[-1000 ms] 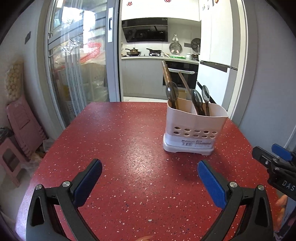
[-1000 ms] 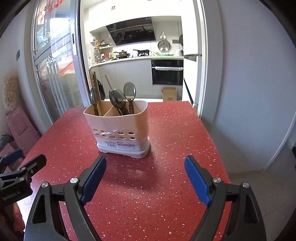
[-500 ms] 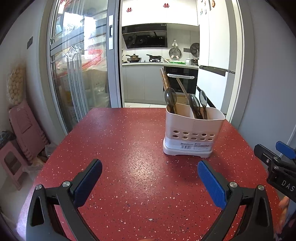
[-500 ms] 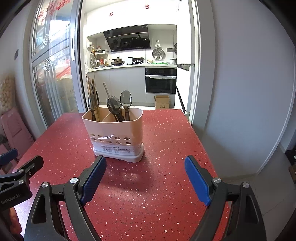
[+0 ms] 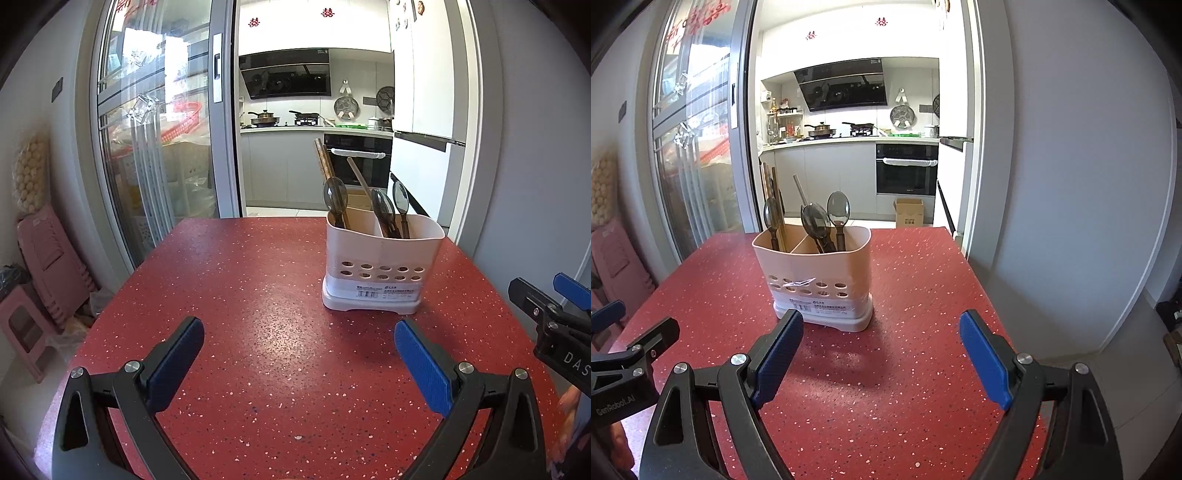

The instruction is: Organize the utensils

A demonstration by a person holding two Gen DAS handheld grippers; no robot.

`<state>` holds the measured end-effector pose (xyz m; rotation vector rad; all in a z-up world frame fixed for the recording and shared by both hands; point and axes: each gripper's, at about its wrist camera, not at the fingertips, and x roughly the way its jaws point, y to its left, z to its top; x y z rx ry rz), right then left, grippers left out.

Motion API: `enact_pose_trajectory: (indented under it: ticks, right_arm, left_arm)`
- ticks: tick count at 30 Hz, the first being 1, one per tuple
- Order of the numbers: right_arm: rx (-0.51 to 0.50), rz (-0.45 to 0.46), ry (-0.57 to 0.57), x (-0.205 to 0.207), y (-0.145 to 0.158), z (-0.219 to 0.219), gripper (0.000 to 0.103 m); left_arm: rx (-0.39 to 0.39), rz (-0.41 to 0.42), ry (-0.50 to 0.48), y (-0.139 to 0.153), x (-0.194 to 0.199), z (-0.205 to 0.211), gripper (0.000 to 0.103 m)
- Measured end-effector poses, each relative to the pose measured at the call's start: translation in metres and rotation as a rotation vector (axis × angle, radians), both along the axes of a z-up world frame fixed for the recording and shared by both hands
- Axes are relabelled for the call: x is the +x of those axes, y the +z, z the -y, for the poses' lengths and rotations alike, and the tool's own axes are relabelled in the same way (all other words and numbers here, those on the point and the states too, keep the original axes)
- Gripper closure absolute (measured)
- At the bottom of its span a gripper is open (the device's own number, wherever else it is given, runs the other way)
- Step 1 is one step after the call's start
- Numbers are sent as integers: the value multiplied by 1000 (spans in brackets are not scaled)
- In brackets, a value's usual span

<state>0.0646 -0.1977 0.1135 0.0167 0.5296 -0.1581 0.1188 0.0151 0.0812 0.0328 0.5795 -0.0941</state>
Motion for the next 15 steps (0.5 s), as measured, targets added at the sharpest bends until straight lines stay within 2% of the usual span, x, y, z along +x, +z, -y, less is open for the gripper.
enact_pose_trajectory:
  ticks: [15]
  right_arm:
    - [-15,19,3,-1,1,-2,14]
  left_arm:
    - [-17,-4,-8,-1,1,-1,0]
